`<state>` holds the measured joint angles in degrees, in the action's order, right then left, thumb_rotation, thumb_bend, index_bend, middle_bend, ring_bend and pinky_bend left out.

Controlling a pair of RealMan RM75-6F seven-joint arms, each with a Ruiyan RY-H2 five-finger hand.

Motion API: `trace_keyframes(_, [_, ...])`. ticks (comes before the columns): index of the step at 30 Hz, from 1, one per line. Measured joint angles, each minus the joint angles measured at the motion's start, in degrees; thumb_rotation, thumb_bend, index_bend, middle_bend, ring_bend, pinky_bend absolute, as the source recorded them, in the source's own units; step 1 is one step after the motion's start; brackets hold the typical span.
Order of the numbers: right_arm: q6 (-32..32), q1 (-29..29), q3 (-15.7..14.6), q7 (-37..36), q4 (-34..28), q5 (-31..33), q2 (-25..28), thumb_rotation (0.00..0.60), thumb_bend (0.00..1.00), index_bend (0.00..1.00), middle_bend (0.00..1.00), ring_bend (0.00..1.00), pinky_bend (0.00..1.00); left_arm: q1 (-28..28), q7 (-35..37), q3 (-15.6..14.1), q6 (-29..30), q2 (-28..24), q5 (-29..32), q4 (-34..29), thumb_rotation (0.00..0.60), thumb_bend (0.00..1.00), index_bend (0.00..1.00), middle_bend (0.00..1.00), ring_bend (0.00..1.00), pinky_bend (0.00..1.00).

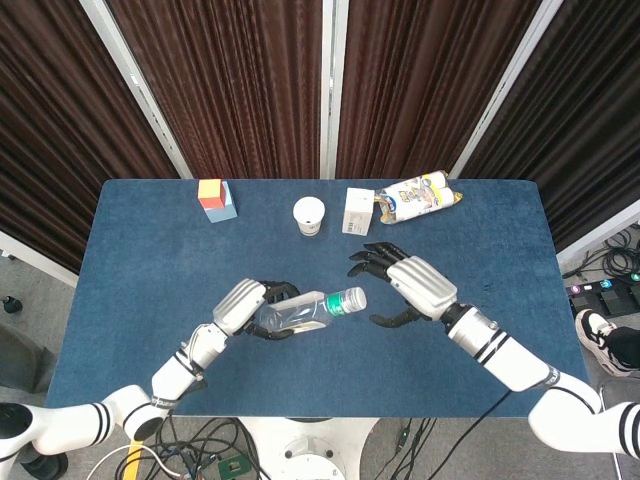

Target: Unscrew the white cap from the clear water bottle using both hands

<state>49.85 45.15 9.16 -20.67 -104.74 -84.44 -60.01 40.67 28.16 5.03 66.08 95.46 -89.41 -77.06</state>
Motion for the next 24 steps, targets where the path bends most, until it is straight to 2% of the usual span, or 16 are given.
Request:
trace_keyframes(11, [0.25,0.45,0.70,3.85,0.32,1.61,-2.63,0.600,0.20,0.35,0.16,0.00,0.00,-0.03,0.60,0.25,0.02,-0.67,0.10,-1.12,0.600,0.38,0.59,0.60,0.51,0.58])
trace_keyframes(24, [0.36,0.74,1.25,5.45,0.91,2.75,-3.96,0.600,0.20,0.37,0.16,0.00,0.00,0.06,0.54,0.26,-0.15,-0.79,0.04,-1.24,0.600,0.38,0.59,0.60,0.51,0.58])
